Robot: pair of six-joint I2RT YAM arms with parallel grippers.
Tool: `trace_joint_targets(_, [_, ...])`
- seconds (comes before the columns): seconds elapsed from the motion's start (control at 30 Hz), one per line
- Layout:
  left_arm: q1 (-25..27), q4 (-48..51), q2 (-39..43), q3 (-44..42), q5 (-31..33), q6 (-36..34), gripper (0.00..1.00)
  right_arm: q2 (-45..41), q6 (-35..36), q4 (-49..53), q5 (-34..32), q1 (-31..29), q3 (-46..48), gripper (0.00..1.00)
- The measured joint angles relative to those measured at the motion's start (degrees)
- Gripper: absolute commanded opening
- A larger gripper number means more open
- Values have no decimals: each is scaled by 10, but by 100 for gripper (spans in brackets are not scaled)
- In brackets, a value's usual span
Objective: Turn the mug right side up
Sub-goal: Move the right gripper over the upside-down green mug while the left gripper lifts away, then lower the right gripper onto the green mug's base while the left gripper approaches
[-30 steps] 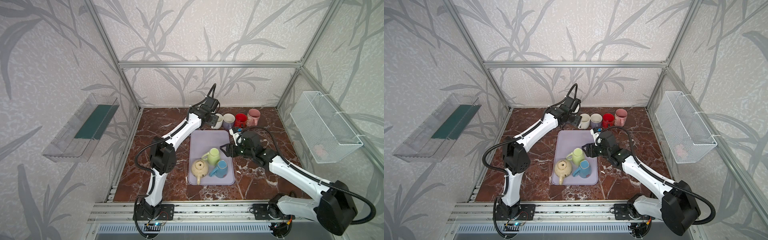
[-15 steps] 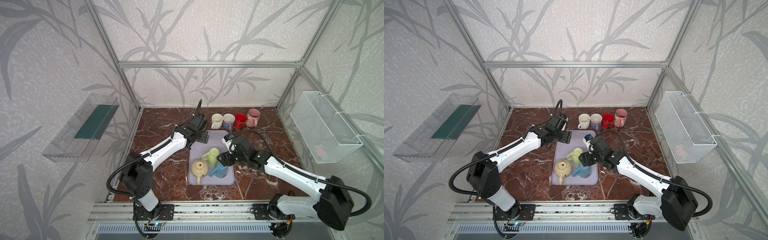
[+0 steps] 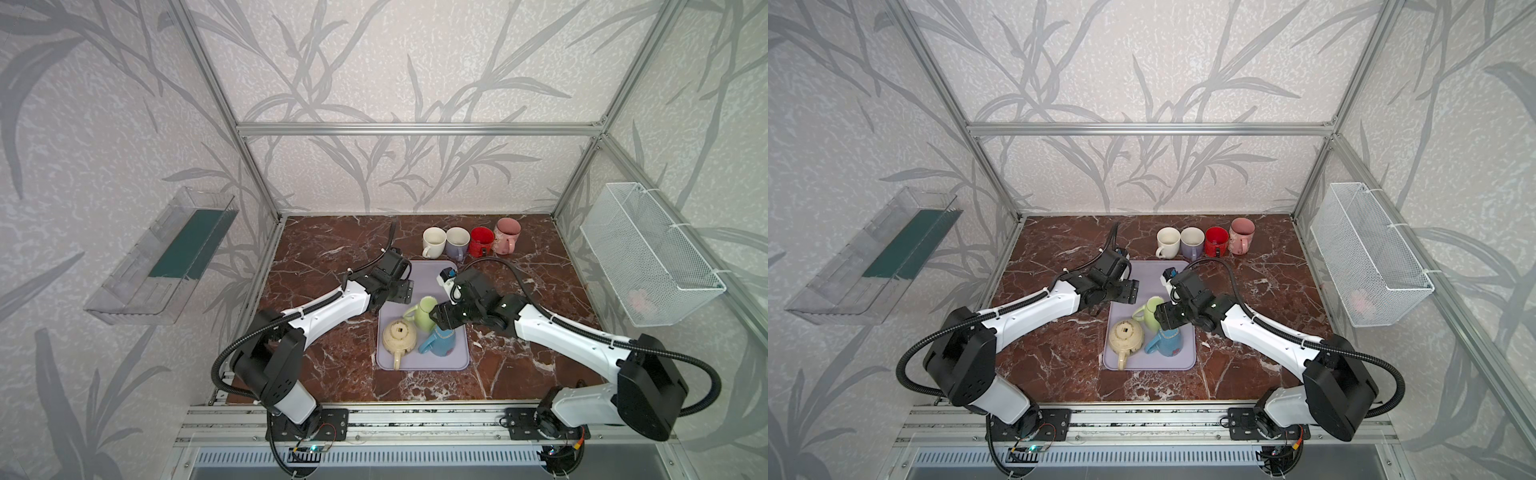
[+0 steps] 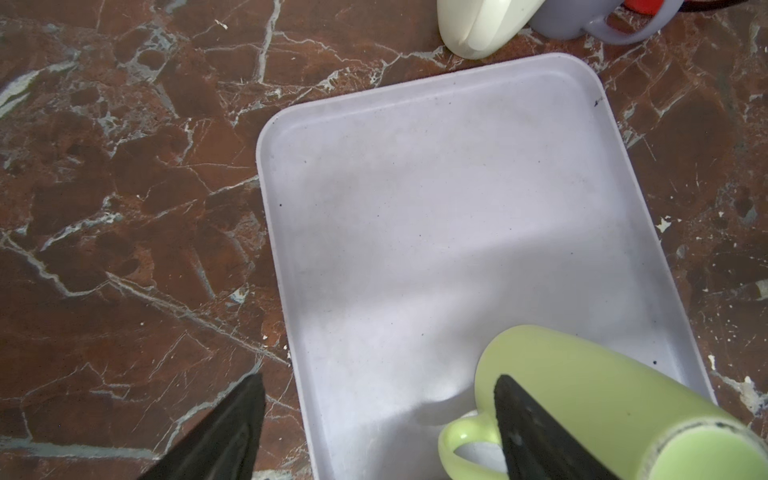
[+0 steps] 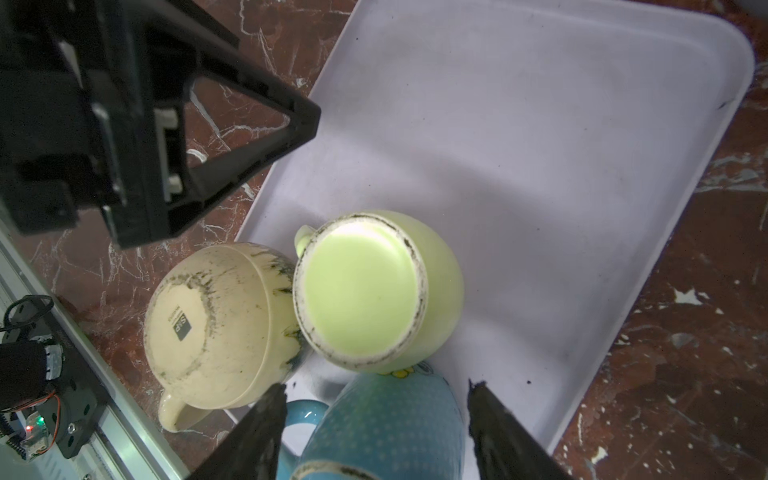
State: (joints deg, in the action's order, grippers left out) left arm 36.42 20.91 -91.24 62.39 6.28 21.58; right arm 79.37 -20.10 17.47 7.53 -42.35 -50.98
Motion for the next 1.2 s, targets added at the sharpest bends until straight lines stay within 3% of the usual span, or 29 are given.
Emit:
trace_joint_targets(0.73, [0, -38, -5, -33, -10, 20, 80, 78, -2, -9, -22, 5, -29, 65])
trace_joint_targets(1.2, [0, -48, -57, -24, -25, 26, 76, 93, -2, -11, -21, 38, -37, 62])
